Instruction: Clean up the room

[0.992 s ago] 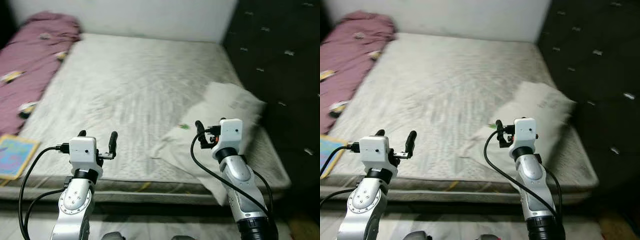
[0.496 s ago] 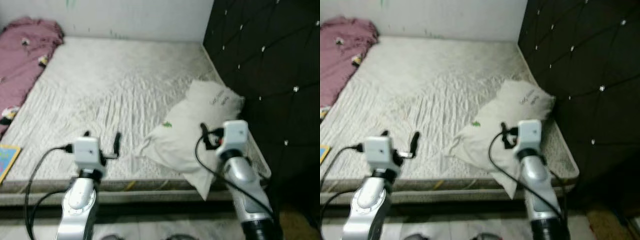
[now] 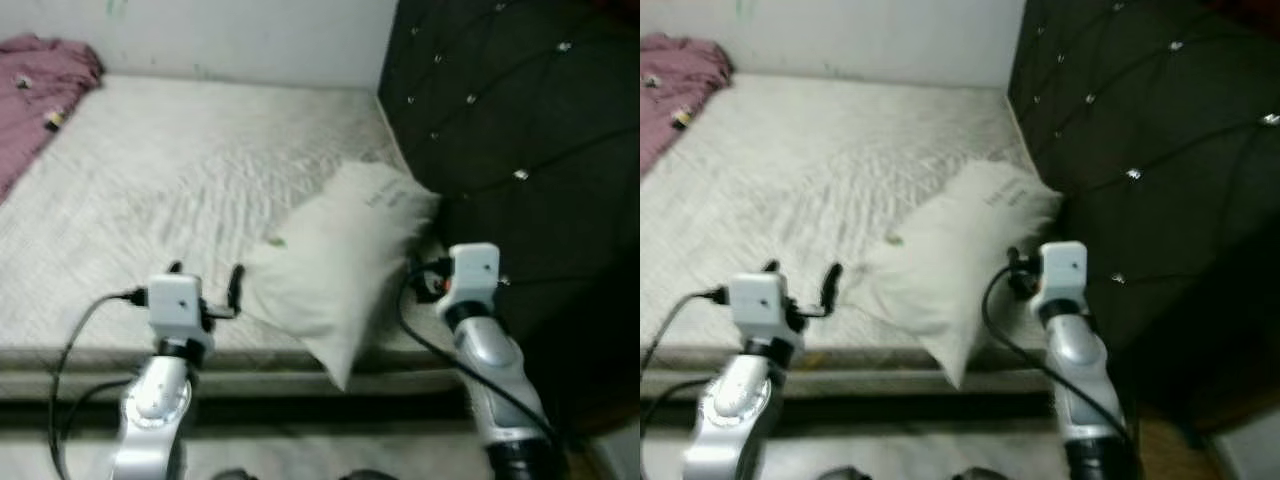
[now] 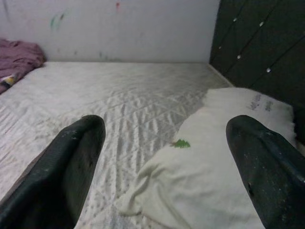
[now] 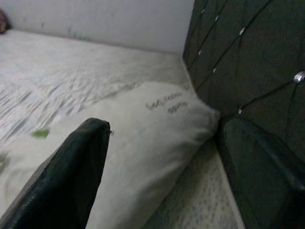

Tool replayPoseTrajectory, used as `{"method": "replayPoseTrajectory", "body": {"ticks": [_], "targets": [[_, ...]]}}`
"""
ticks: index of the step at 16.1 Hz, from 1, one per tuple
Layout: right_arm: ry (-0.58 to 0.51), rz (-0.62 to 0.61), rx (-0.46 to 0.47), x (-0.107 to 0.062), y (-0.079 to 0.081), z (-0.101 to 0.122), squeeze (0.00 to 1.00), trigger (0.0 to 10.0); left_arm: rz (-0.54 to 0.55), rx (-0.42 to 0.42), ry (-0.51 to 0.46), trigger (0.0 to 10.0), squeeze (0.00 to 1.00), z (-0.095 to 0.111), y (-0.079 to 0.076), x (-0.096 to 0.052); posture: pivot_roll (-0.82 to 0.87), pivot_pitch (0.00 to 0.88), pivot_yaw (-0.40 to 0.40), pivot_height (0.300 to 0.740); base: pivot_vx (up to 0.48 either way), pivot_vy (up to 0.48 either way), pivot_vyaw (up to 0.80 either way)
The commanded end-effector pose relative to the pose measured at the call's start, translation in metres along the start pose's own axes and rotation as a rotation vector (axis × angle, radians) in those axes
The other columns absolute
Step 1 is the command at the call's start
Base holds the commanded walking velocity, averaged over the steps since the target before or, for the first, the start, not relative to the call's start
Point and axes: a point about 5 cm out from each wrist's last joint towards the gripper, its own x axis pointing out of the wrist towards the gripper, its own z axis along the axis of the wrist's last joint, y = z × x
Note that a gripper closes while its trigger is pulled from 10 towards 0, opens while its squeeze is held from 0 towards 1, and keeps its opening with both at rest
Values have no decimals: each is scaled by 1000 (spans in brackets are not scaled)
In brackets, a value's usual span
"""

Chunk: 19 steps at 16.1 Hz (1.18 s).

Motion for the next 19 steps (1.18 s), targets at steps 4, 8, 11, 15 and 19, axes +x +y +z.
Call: {"method": "replayPoseTrajectory", "body": {"ticks": [4,8,11,15,19], "targets": [[-26,23,-10,4,2,7,0,10000,44,30,-41,10000,0,7,5,6,0,36,-66,740,0,0,0],[-30,38,-24,4,4,8,0,10000,11,4,-64,10000,0,10,3,5,-1,36,-66,740,137,0,0],[-36,57,-37,4,6,8,0,10000,6,-1,-63,10000,0,9,2,5,0,36,-65,740,326,0,0],[-36,59,-29,4,6,8,0,10000,-3,-4,-60,10000,0,8,2,5,0,35,-65,740,387,0,0],[-39,65,-30,5,7,9,0,10000,-4,-5,-51,10000,0,7,2,6,-2,36,-62,740,392,0,0]]}}
